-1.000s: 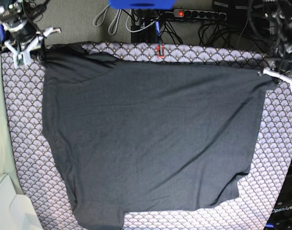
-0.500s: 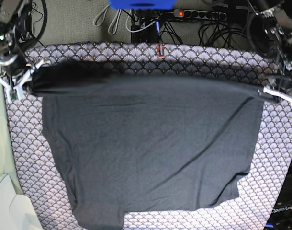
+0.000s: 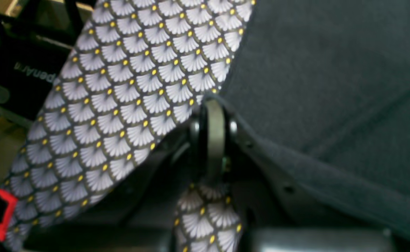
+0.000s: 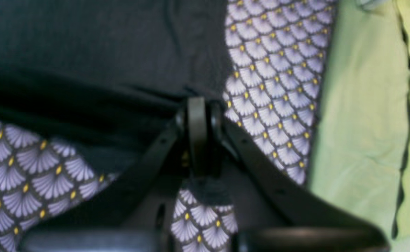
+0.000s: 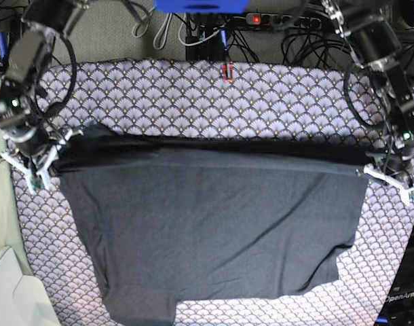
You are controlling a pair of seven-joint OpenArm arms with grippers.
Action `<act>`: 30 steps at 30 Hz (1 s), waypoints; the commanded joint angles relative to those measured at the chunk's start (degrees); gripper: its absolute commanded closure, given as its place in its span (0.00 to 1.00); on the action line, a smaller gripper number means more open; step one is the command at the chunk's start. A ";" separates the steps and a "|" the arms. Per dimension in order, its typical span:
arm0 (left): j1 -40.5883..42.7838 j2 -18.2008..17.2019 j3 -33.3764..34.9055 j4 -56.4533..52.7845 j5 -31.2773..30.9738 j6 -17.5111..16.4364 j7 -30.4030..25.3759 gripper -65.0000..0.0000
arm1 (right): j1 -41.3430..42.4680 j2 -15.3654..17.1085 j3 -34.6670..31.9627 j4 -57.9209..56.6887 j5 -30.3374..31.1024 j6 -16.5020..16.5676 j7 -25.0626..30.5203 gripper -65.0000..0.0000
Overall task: Fold the T-shirt properly
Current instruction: 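Carry the shoulder edge with both grippers toward the hem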
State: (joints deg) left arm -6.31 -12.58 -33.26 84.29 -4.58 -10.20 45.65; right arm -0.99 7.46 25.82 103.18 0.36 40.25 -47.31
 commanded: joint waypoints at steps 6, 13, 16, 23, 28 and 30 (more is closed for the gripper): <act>-5.87 -1.44 -0.11 -4.86 -0.12 0.31 -1.30 0.99 | 7.37 3.13 0.24 -8.63 0.03 -0.25 1.38 1.00; -10.79 -2.59 -0.11 -9.26 -0.12 0.31 -1.38 0.99 | 13.87 5.15 0.15 -16.71 0.03 -0.25 1.46 1.00; -12.29 -3.38 -0.02 -11.37 -0.12 0.31 -1.38 0.99 | 15.81 5.94 0.15 -19.70 0.03 -0.25 1.46 1.00; -15.45 -3.38 -0.02 -16.03 -0.12 0.22 -1.47 0.99 | 20.12 6.29 0.15 -26.12 0.03 -0.25 2.96 1.00; -15.80 -3.82 4.29 -16.82 -0.12 0.31 -1.65 0.99 | 20.64 6.65 -2.22 -28.76 0.03 -0.25 6.91 1.00; -15.80 -3.82 5.34 -16.82 -0.12 0.31 -1.65 0.99 | 20.64 7.09 -3.45 -29.64 0.03 -0.25 7.09 1.00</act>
State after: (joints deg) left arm -20.51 -15.27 -27.77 66.63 -4.67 -10.28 44.99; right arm 18.11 13.43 22.20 72.66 -0.03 40.23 -41.58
